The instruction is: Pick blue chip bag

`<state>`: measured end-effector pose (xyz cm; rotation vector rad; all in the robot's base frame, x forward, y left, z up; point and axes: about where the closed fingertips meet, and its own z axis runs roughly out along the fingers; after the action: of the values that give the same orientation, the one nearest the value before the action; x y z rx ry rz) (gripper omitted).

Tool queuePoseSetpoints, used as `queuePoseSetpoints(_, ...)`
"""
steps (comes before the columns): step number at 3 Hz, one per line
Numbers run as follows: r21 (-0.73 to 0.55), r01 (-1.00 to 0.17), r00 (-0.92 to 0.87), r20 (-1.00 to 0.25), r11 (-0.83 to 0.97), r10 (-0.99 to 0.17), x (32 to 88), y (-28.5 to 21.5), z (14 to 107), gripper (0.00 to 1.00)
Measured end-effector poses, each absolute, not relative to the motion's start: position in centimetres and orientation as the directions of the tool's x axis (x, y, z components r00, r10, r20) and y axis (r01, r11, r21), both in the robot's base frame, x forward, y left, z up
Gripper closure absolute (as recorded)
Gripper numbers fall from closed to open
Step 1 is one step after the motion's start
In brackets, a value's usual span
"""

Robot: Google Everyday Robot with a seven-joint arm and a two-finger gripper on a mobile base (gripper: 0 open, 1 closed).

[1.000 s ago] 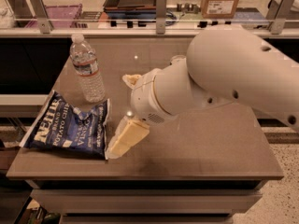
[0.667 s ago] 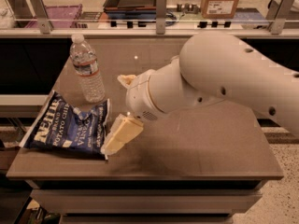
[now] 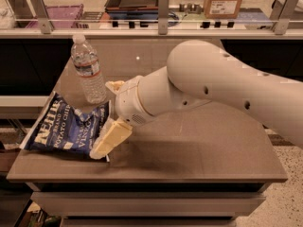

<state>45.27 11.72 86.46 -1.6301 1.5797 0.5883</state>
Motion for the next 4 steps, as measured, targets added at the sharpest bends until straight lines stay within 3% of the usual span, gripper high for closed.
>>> queuePoseSetpoints(3, -0.156, -0.987, 0.098, -0.793, 0.045, -0.601, 44.2, 14.4, 85.1, 0.00)
queuePoseSetpoints(4, -0.161, -0.986, 0.103, -0.792, 0.043, -0.602, 44.1, 14.5, 85.2, 0.18)
